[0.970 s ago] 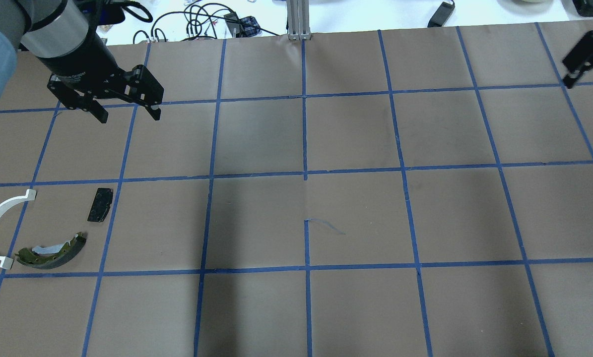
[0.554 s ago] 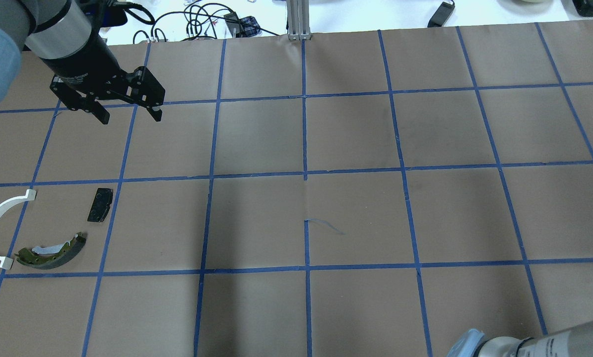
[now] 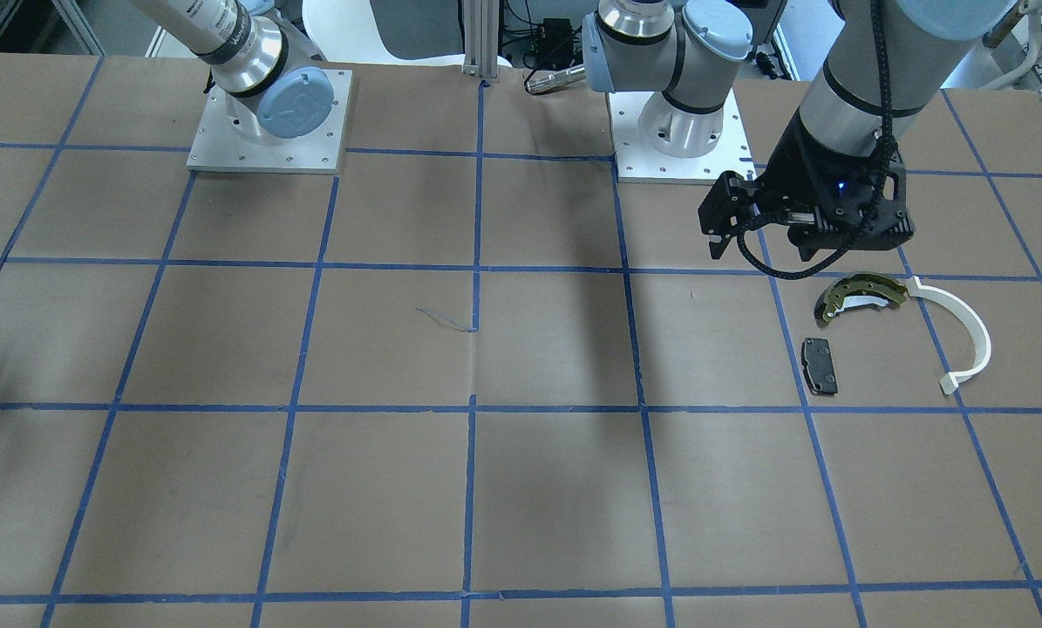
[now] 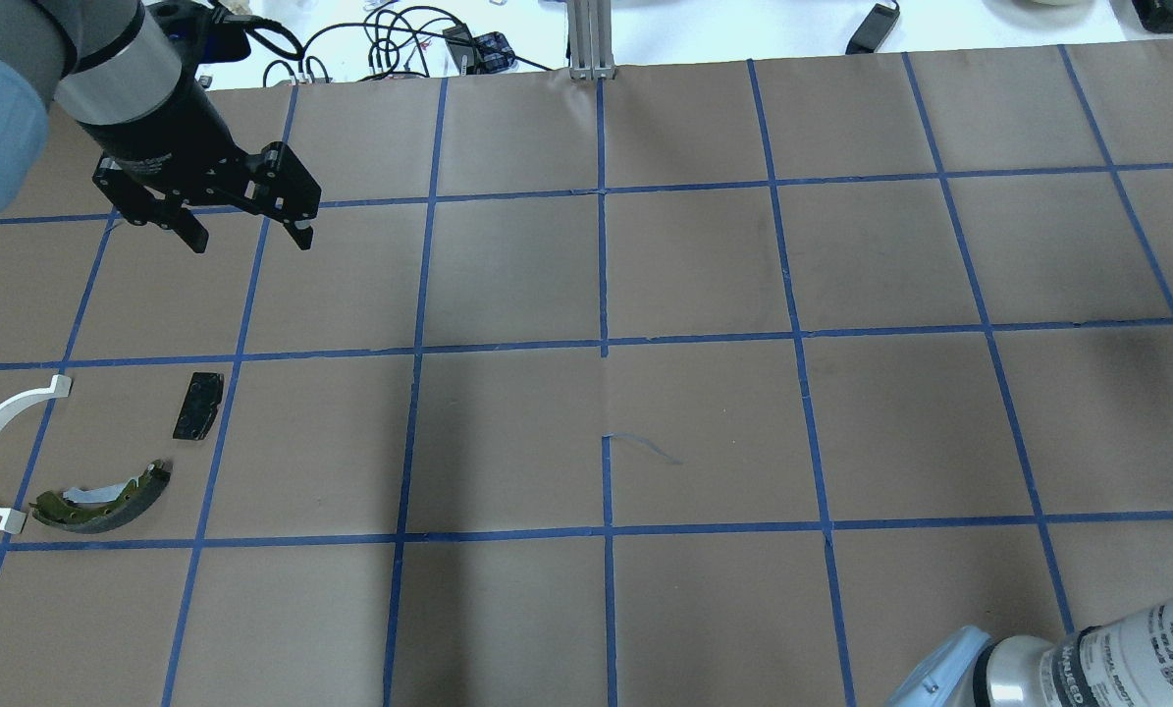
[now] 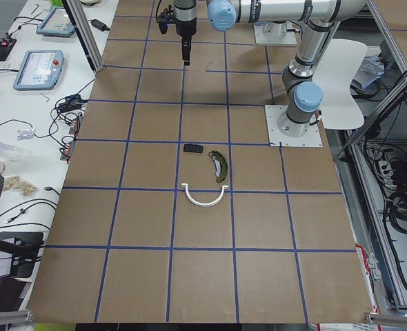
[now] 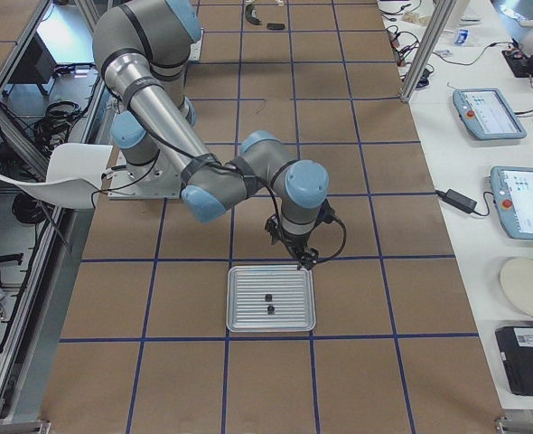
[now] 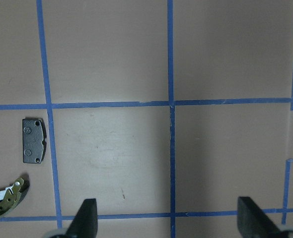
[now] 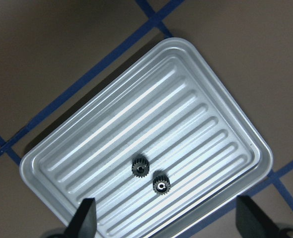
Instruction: Place bearing gear from tray to pile
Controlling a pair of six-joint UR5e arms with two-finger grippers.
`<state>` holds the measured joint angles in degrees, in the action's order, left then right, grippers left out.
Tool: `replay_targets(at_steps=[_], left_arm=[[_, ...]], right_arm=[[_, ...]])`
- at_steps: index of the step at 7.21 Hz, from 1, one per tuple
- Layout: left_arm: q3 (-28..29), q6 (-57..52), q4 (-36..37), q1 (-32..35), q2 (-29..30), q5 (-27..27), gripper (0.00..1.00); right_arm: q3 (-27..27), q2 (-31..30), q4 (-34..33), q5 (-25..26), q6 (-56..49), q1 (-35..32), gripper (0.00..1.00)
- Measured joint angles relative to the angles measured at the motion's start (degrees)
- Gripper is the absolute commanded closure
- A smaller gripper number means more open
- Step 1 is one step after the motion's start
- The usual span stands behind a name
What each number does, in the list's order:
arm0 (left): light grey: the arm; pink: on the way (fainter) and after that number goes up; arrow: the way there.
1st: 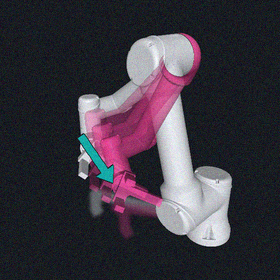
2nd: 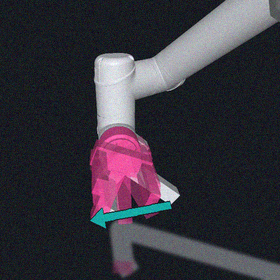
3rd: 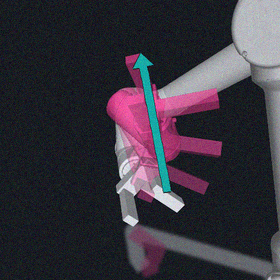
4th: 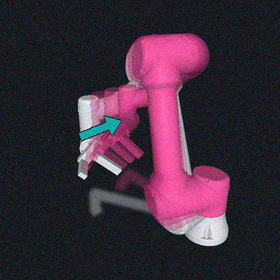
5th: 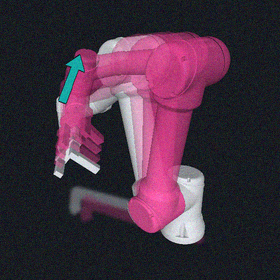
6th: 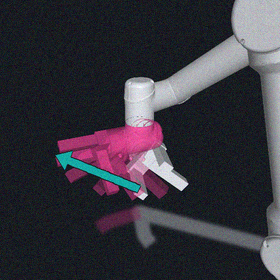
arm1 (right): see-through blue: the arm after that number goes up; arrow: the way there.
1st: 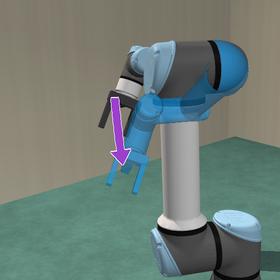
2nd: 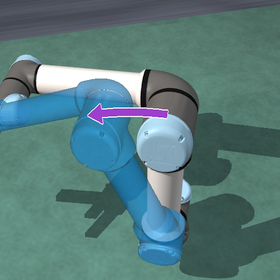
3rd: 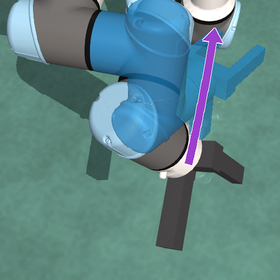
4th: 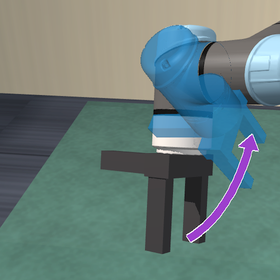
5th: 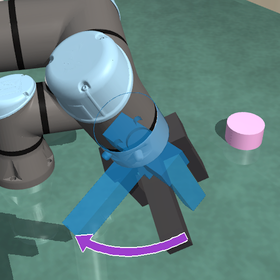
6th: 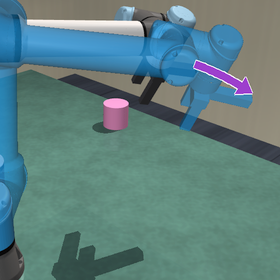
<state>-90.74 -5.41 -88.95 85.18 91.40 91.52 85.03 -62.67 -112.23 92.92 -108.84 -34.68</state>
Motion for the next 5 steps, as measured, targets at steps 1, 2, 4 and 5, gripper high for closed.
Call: replay_targets(at_steps=[1, 2, 4, 5], left_arm=[[-1.25, 0.16, 0.56, 0.03, -0.51, 0.54, 0.00], [-2.22, 0.18, 0.87, 0.07, -1.41, 0.42, 0.00], [-2.71, 0.55, 0.75, 0.36, -2.96, 0.26, 0.00], [-2.62, 0.70, 0.67, 0.46, -3.76, -0.38, 0.00]], right_arm=[[2.73, 1.22, -3.74, -0.60, -3.14, 0.60, 0.05], [6.80, 1.66, -9.55, -1.36, -6.66, 0.84, 0.09], [13.56, 1.71, -19.79, -2.51, -12.88, 1.56, 0.15], [14.72, 1.76, -21.31, -2.95, -13.40, 2.14, 0.15]])
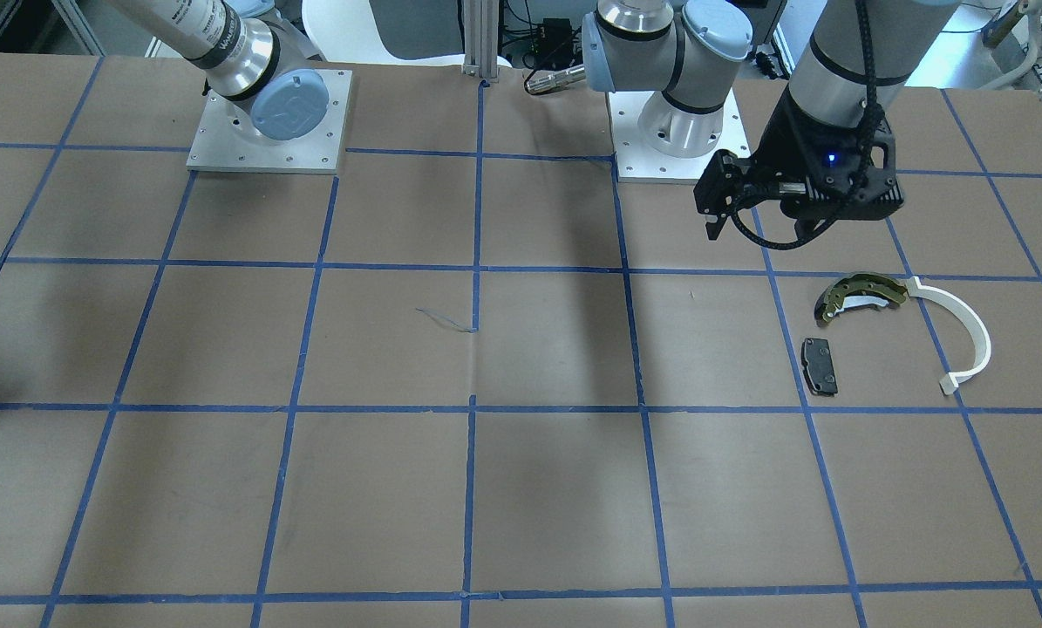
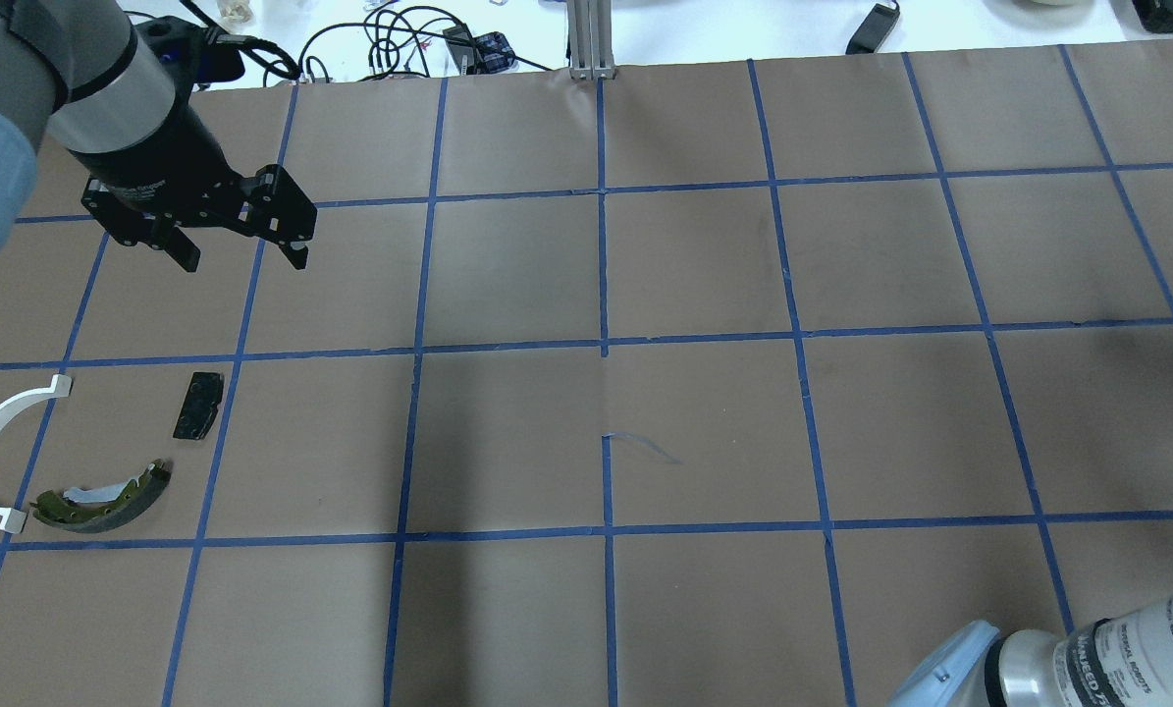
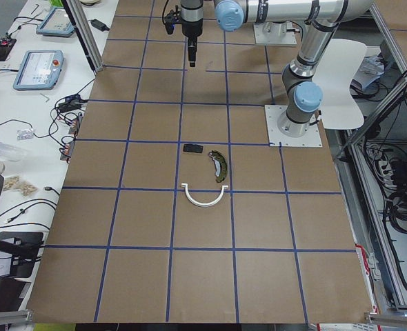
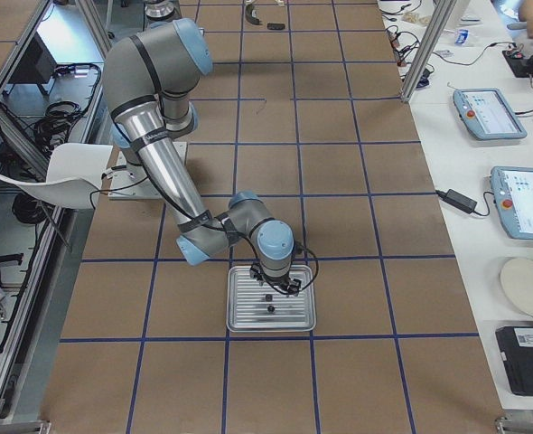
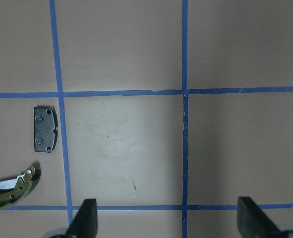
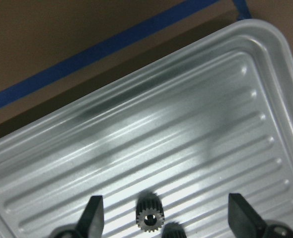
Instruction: Place bearing gear from tray to pile
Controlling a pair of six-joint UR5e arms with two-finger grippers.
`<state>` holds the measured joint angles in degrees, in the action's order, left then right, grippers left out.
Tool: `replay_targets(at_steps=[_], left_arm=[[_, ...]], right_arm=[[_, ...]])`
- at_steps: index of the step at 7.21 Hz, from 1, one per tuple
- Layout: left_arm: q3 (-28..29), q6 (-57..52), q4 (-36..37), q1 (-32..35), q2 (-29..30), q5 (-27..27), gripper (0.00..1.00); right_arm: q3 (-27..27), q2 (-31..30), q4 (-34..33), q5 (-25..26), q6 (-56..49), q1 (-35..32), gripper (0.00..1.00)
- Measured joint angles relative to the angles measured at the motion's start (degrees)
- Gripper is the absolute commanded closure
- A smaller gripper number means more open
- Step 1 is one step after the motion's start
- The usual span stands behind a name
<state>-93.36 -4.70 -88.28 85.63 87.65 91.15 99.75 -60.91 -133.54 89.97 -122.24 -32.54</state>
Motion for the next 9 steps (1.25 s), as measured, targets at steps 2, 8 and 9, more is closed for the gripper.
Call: replay_targets(at_steps=[2, 8, 9], left_arm=[[-1.14, 0.03, -0.19, 0.05, -1.28, -1.60, 0.00], [-4.79, -0.81, -0.11, 0.09, -3.76, -2.20, 0.00], [-4.85, -0.83, -0.05, 0.12, -3.80, -2.25, 0.00]], right_arm=[[0.41, 0.12, -0.70, -0.52, 1.41, 0.95, 0.15], [0.44, 1.13, -0.89, -0.73, 2.21, 2.48, 0.65], [0.46, 1.14, -0.90, -0.73, 2.22, 2.48, 0.65]])
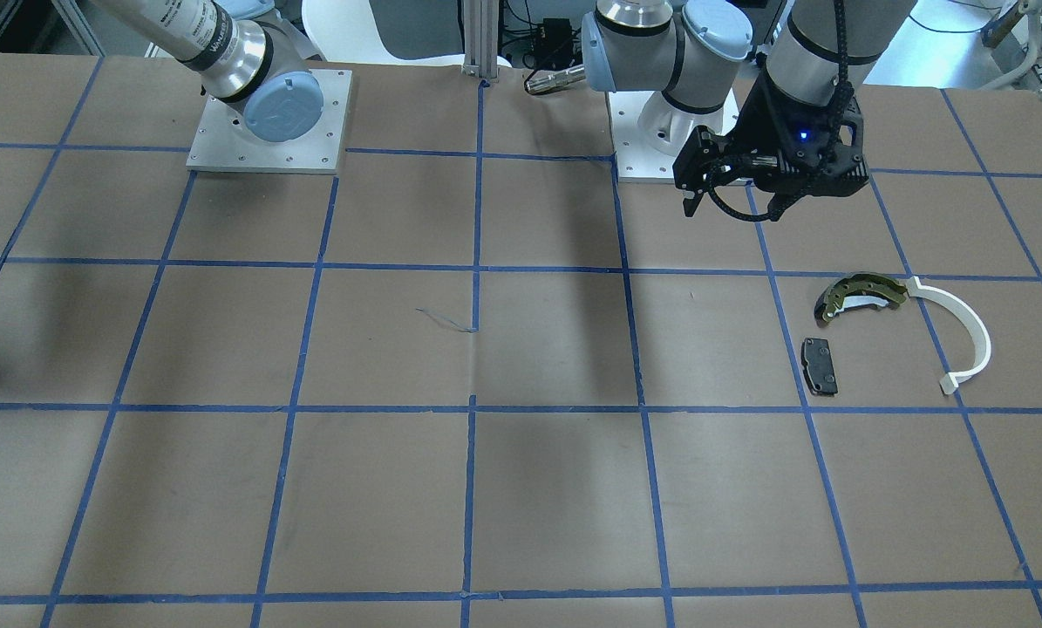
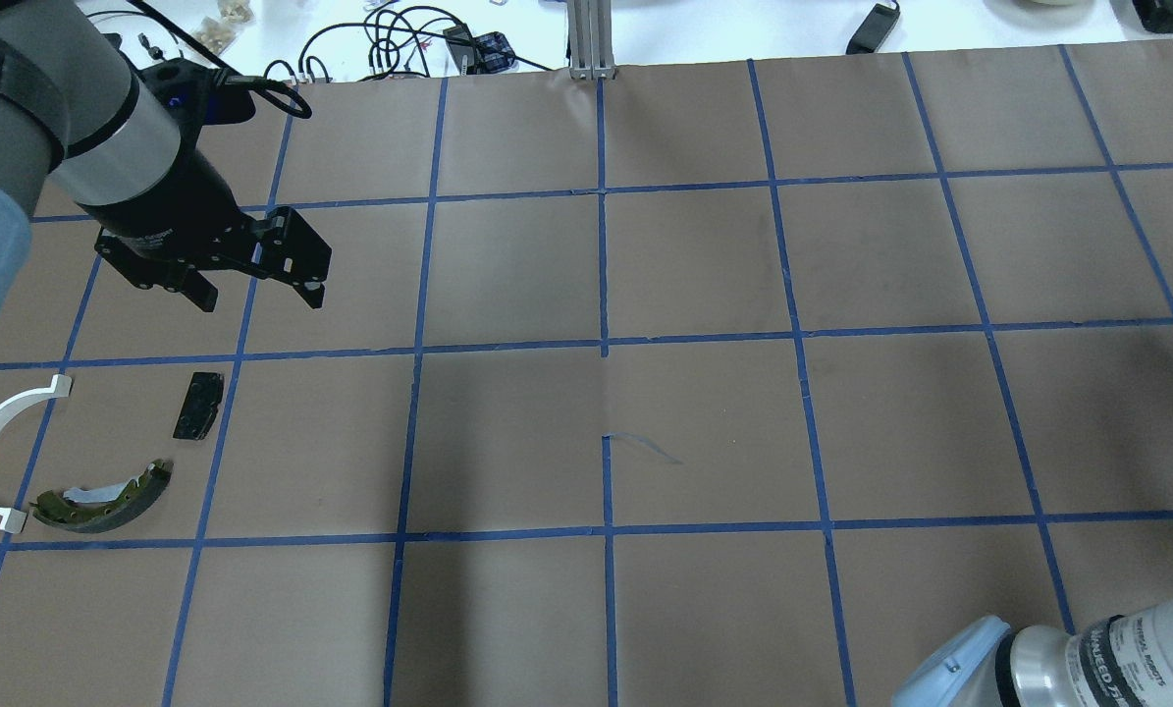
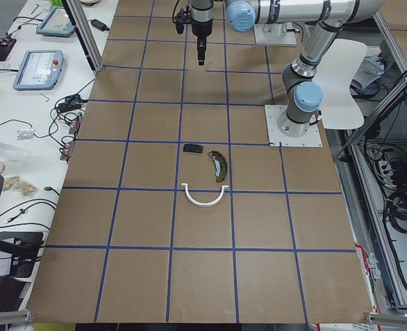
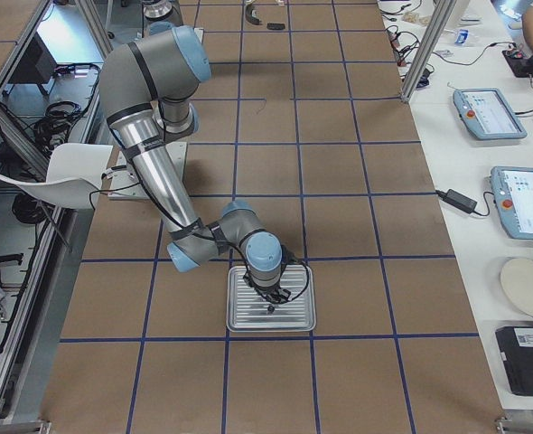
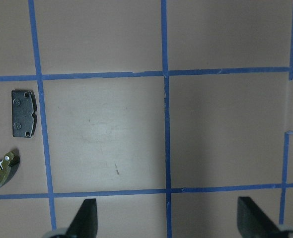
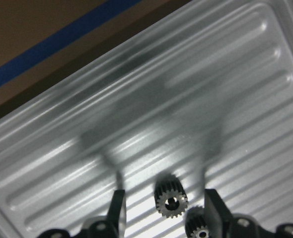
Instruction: Place bearing gear from tray to pile
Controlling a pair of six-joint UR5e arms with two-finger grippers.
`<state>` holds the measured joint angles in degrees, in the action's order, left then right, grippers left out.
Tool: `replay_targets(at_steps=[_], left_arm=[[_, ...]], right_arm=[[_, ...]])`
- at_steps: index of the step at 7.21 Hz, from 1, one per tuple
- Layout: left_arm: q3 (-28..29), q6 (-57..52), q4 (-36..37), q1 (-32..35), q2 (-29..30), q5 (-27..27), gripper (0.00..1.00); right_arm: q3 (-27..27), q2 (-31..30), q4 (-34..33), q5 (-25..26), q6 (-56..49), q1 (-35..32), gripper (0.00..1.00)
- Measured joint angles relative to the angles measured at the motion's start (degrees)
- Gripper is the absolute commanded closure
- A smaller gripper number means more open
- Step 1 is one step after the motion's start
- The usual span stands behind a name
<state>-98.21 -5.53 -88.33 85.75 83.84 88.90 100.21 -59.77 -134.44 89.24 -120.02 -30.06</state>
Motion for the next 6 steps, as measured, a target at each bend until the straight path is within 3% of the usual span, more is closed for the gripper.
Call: replay_targets(at_steps=[6], left_arm=[[-0.68, -0.34, -0.26, 0.12, -0.72, 0.59, 0.00]], right_arm=[[0.15, -2.93, 2.79, 0.28, 5.19, -0.51, 0.70]])
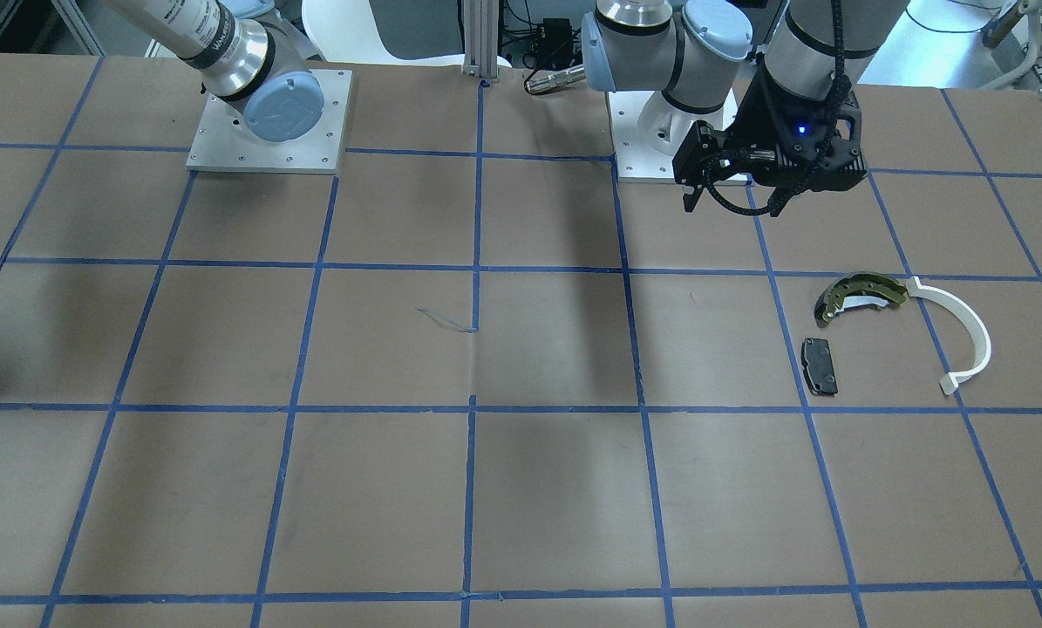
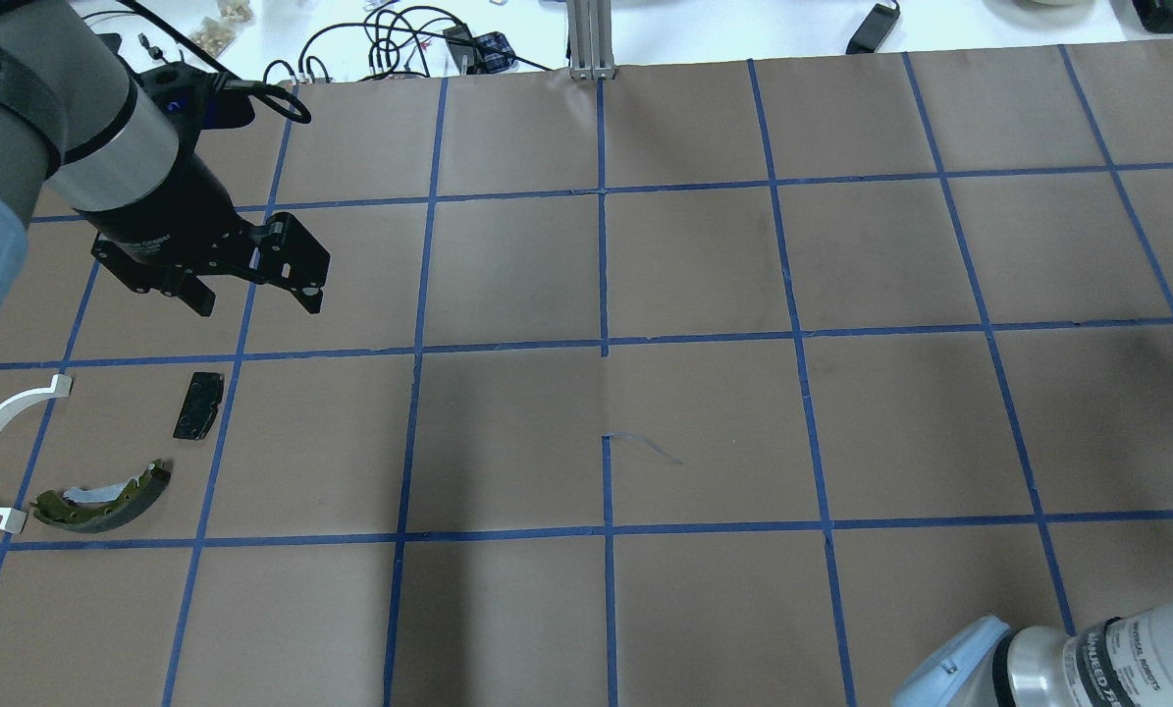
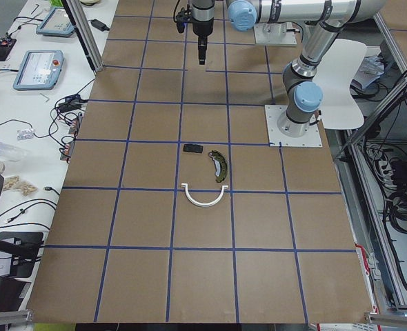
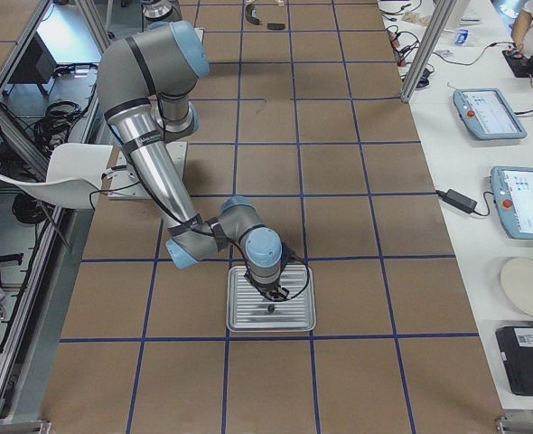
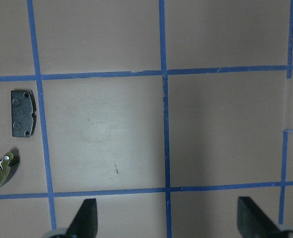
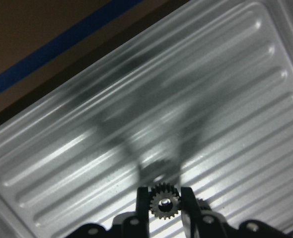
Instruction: Place bearing gear from tray to pile
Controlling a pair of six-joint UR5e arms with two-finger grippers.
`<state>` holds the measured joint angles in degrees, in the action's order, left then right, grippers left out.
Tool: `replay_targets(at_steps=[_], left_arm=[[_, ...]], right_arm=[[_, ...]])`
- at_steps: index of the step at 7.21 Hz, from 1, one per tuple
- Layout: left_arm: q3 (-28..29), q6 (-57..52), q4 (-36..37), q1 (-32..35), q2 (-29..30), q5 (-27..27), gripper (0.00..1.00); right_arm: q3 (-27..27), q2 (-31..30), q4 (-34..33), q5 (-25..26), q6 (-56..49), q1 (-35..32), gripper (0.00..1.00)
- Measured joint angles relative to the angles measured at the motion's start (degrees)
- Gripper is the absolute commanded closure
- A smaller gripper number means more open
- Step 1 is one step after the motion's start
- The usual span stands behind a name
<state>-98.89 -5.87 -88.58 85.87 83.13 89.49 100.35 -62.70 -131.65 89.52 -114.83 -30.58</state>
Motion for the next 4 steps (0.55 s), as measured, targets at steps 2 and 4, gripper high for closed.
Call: replay_targets(at_steps=[2, 4], left_arm=[[-0.76, -0.31, 0.38, 0.00, -0.28, 0.24, 0.00], [-1.11, -0.33, 0.44, 0.01, -0.18, 0.32, 0.00]], right_arm=[[0.15, -6.77, 8.12, -2.96, 11.75, -4.20, 0.70], [0.25, -15.28, 15.23, -4.20, 27.26, -17.28, 0.68]])
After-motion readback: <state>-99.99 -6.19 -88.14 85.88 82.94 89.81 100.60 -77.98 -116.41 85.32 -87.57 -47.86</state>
